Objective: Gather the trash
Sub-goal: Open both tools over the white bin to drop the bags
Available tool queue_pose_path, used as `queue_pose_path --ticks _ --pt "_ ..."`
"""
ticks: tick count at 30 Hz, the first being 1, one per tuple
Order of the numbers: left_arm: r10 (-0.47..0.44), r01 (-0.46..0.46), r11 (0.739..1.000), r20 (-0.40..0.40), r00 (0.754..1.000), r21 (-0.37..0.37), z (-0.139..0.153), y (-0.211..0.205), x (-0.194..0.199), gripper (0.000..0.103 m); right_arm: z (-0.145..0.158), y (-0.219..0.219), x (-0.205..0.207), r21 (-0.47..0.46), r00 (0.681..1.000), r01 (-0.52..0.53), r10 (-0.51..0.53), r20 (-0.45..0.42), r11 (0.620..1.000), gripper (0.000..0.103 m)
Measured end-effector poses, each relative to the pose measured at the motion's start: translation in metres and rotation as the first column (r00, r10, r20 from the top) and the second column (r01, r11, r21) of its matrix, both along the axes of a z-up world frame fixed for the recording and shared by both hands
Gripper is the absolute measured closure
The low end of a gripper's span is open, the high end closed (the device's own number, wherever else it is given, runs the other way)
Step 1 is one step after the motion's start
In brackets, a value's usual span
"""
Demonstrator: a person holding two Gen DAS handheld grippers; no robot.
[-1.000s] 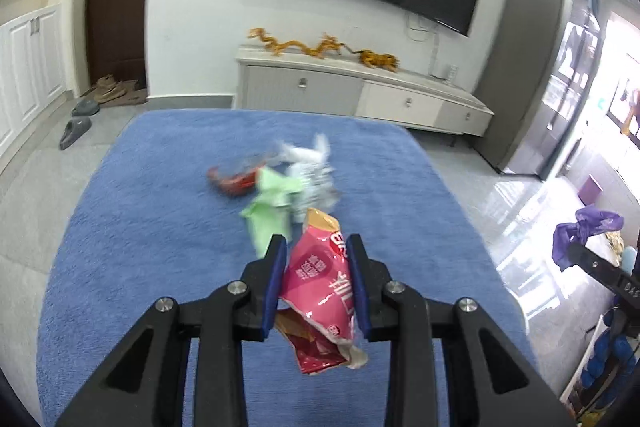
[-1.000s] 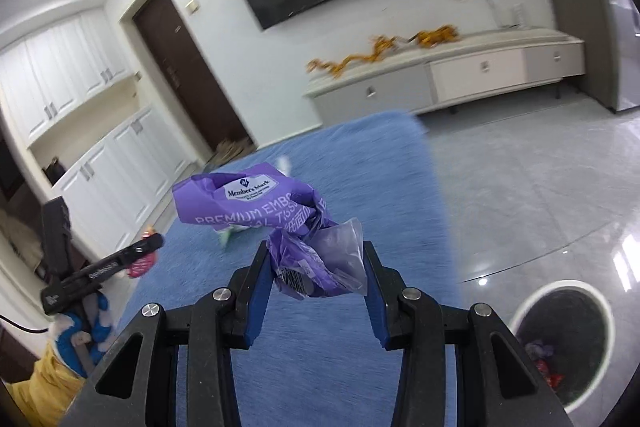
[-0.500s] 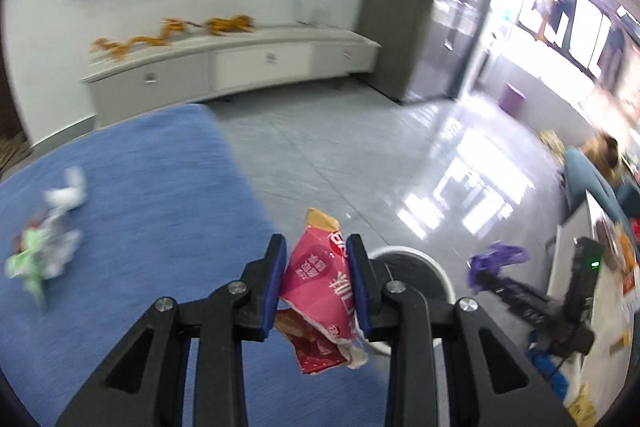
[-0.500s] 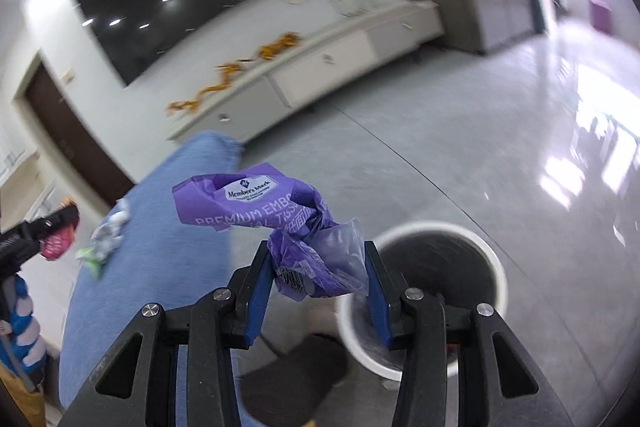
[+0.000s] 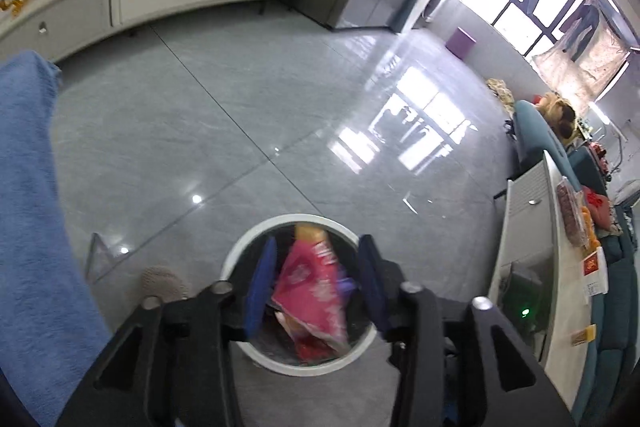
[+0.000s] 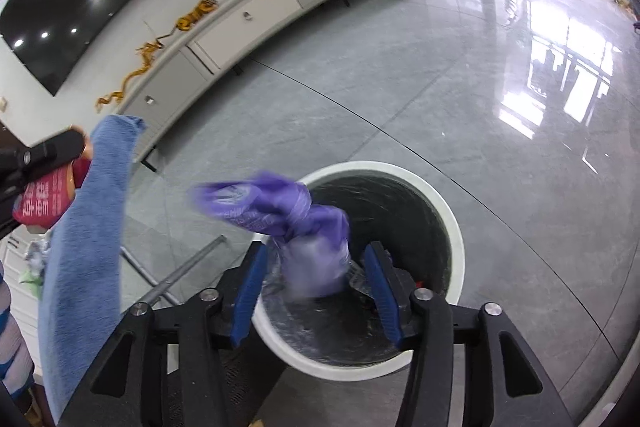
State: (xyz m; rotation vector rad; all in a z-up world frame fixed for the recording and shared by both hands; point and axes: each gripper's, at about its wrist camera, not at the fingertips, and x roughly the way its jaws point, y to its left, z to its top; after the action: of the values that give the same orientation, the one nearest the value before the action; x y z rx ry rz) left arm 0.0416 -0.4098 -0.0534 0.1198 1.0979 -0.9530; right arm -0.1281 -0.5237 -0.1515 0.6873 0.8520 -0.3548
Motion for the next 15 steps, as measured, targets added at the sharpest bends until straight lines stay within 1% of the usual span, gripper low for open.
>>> queue_pose_path --ticks 1,5,8,11,15 --pt "-0.003 0.002 1.0 -0.012 1.0 -0.007 -0.002 -0.003 0.0 0.047 -0.002 -0.001 -0.001 0.0 1.0 0.009 -0.009 -0.008 1.0 0.042" --pt "-0.016 0.016 1.0 -0.017 1.0 -0.007 -0.004 -0.008 -0.004 0.047 -0.007 -0.004 -0.008 0.009 0.999 0.037 -0.037 -0.026 0.999 0.041" --pt "0.002 -0.002 1.0 -0.002 1.0 0.002 0.001 0.002 -0.006 0.047 -0.002 -0.004 -0.008 0.007 0.999 0.05 -0.05 -0.02 0.999 0.041" --pt "0.022 -0.022 1.0 0.051 0.998 0.001 0.015 0.019 -0.014 0.047 0.009 -0.001 -0.012 -0.007 0.999 0.053 -0.053 0.002 0.999 0.041" --pt "0.064 -0.064 0.998 0.167 0.984 -0.001 0.041 0.046 -0.031 0.047 0.032 0.009 -0.016 -0.04 0.998 0.048 -0.046 0.044 0.998 0.04"
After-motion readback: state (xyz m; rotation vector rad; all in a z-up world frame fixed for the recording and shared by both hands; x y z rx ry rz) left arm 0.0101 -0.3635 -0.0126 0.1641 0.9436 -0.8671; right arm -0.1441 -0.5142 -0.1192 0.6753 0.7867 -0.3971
